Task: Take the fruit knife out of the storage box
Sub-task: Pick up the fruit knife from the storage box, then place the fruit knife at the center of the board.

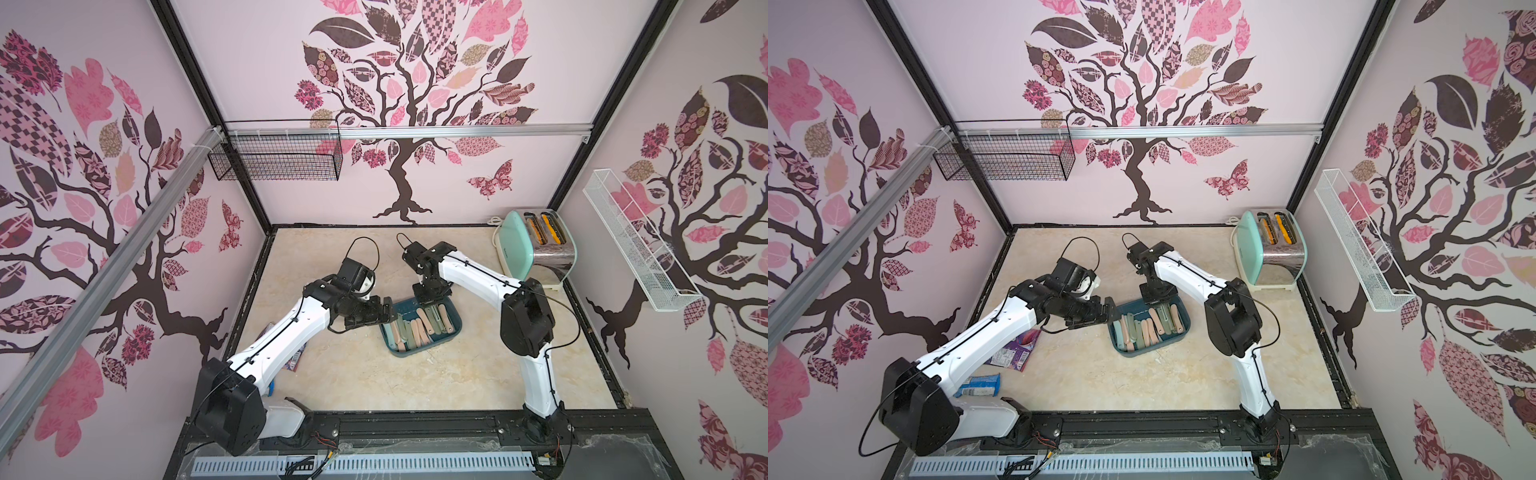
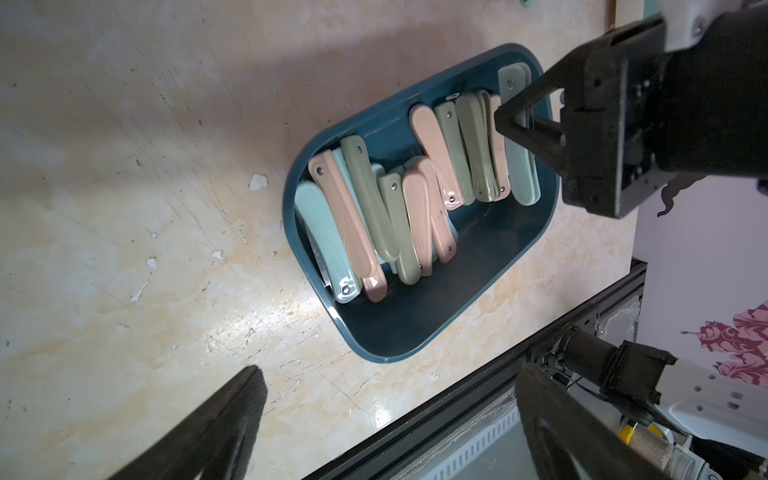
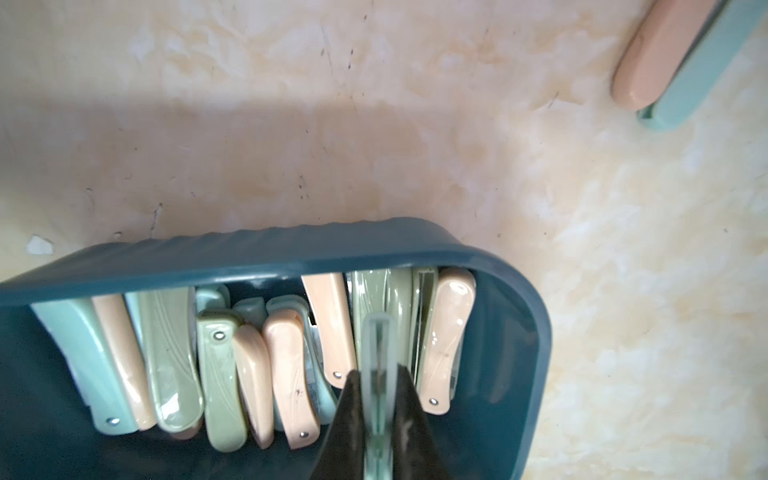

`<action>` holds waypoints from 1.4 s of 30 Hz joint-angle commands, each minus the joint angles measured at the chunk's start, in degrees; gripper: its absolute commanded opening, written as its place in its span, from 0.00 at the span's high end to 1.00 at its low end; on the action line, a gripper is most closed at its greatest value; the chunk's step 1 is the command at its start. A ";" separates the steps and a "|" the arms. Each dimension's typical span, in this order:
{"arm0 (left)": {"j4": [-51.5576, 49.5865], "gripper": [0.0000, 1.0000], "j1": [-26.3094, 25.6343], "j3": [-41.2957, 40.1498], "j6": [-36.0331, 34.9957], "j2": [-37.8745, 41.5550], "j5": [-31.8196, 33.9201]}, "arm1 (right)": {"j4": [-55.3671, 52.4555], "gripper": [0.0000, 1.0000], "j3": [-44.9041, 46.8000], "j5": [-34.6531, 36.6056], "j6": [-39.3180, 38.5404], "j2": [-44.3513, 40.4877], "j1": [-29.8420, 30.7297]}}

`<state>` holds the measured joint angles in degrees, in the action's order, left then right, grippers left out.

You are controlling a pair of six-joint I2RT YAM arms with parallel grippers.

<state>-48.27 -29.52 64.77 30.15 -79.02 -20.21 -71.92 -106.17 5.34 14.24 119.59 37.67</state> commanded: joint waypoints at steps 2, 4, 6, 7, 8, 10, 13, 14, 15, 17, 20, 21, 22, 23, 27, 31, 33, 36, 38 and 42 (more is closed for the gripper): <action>2.79 0.02 -0.36 5.01 -0.23 -3.77 -0.44 | -1.62 1.00 -4.92 -2.64 2.19 -1.35 -3.85; 3.14 0.02 -0.37 7.74 -0.43 -6.36 -0.53 | -1.97 1.00 -7.66 -4.03 2.57 -0.14 -6.02; 3.18 0.02 -0.44 11.11 -0.64 -9.52 -0.60 | -2.91 1.00 -11.65 -5.26 2.80 2.35 -8.40; 3.28 0.02 -0.40 12.59 -0.61 -10.93 -0.71 | -3.42 1.00 -13.80 -5.85 2.85 3.69 -9.31; 3.62 0.02 -0.37 14.18 -0.50 -12.55 -0.88 | -3.82 1.00 -16.15 -6.44 2.96 5.26 -10.35; 4.34 0.02 -0.54 17.06 -0.27 -15.49 -1.02 | -3.89 1.00 -19.86 -7.75 3.48 8.24 -12.21; 4.57 0.02 -0.44 22.10 -0.57 -20.44 -0.71 | -3.44 1.00 -25.35 -10.53 4.32 12.95 -14.58; 4.59 0.02 -0.38 24.08 -0.51 -22.08 -0.58 | -3.32 1.00 -27.36 -11.13 4.52 14.61 -15.24; 4.64 0.02 -0.37 25.83 -0.27 -23.89 -0.69 | -3.19 0.99 -29.20 -11.83 4.78 16.25 -15.90; 4.69 0.02 -0.41 29.09 0.24 -27.00 -1.55 | -2.52 0.99 -32.00 -12.96 5.32 18.91 -16.99; 4.50 0.02 -0.44 32.90 0.79 -30.08 -1.67 | -0.24 0.98 -33.98 -13.67 5.83 21.28 -18.16; 4.33 0.02 -0.41 33.84 0.94 -30.82 -1.83 | 0.37 0.98 -34.39 -13.59 6.09 21.30 -18.56; 4.30 0.02 -0.39 34.53 1.18 -31.30 -2.00 | 0.98 0.98 -34.47 -13.90 6.27 23.36 -18.95; 4.46 0.02 -0.37 34.94 1.47 -31.79 -2.32 | 1.52 0.97 -34.58 -13.89 6.57 23.85 -19.47; 5.60 0.02 -0.38 34.47 2.74 -32.36 -3.38 | 3.39 0.95 -34.76 -15.32 6.64 25.52 -20.79; 5.94 0.02 -0.41 33.38 3.05 -32.85 -4.26 | 4.99 0.93 -34.57 -16.58 6.80 27.13 -21.28; 6.37 0.02 -0.42 32.68 3.30 -32.87 -4.65 | 5.62 0.93 -34.64 -16.52 7.12 27.83 -21.51; 6.52 0.02 -0.41 31.97 3.27 -32.80 -4.93 | 6.56 0.91 -34.68 -16.27 7.13 28.57 -21.67; 6.44 0.02 -0.36 31.65 3.41 -32.75 -5.10 | 7.11 0.90 -34.68 -16.11 6.81 28.99 -21.68; 6.50 0.02 -0.18 30.95 3.52 -32.29 -5.63 | 7.59 0.87 -34.91 -14.69 5.88 29.64 -21.67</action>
<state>-42.50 -29.78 96.47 33.30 -110.85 -24.91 -65.47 -139.13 -10.31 20.56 148.68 16.21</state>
